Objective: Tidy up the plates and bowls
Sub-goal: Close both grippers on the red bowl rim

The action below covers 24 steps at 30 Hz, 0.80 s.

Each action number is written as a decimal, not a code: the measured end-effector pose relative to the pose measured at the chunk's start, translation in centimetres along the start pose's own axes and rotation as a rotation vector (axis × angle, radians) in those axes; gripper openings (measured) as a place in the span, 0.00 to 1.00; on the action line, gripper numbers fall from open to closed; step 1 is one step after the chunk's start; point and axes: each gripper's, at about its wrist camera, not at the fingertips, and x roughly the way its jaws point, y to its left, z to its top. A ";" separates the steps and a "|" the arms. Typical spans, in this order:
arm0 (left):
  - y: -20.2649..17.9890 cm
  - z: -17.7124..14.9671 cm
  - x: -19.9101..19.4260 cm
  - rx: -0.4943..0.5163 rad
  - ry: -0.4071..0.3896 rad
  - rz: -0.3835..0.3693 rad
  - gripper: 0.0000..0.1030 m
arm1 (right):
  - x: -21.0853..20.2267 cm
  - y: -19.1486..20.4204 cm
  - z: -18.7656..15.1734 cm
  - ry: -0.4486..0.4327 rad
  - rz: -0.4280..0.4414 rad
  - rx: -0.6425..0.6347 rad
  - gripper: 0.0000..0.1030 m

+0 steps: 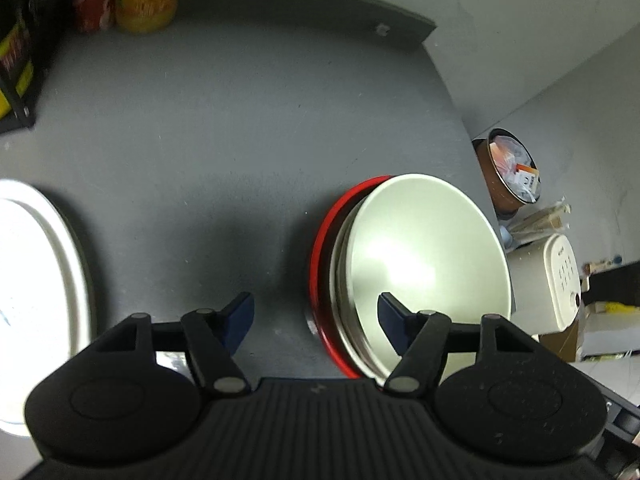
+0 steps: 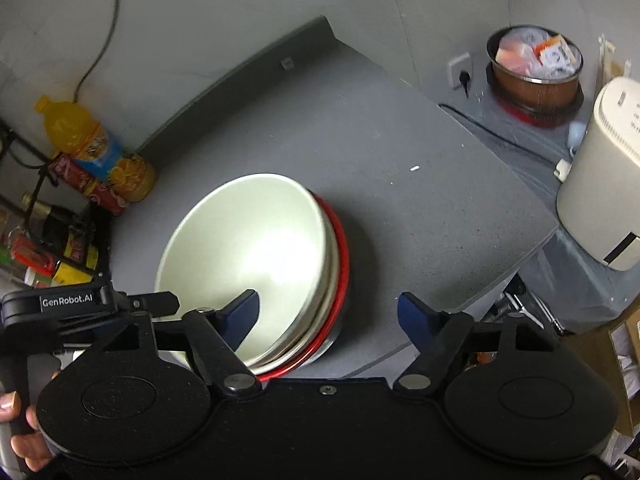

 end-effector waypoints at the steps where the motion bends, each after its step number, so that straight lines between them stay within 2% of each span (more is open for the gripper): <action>1: 0.0 0.1 0.4 -0.005 0.004 0.003 0.64 | 0.3 -0.2 0.1 0.006 0.006 -0.003 0.68; 5: -0.2 0.3 1.7 -0.032 0.009 0.006 0.64 | 1.9 -1.0 0.4 0.047 0.038 0.011 0.58; 8: -0.4 0.4 2.4 -0.034 -0.003 0.012 0.61 | 3.1 -1.6 0.6 0.080 0.062 0.039 0.55; 12: -0.2 0.5 4.0 -0.047 0.022 0.022 0.51 | 4.7 -1.8 0.8 0.111 0.082 0.037 0.53; 15: 0.3 0.6 5.3 -0.075 0.045 0.027 0.40 | 5.9 -1.7 0.8 0.146 0.107 0.043 0.45; 16: 0.6 0.6 5.5 -0.097 0.047 0.006 0.36 | 6.2 -1.6 0.8 0.153 0.124 0.042 0.41; 19: 0.7 0.5 5.6 -0.120 0.044 -0.028 0.28 | 6.6 -1.1 1.0 0.148 0.108 0.015 0.41; 24: 0.6 0.2 5.2 -0.111 0.030 -0.025 0.27 | 6.5 -1.5 1.1 0.152 0.111 0.026 0.37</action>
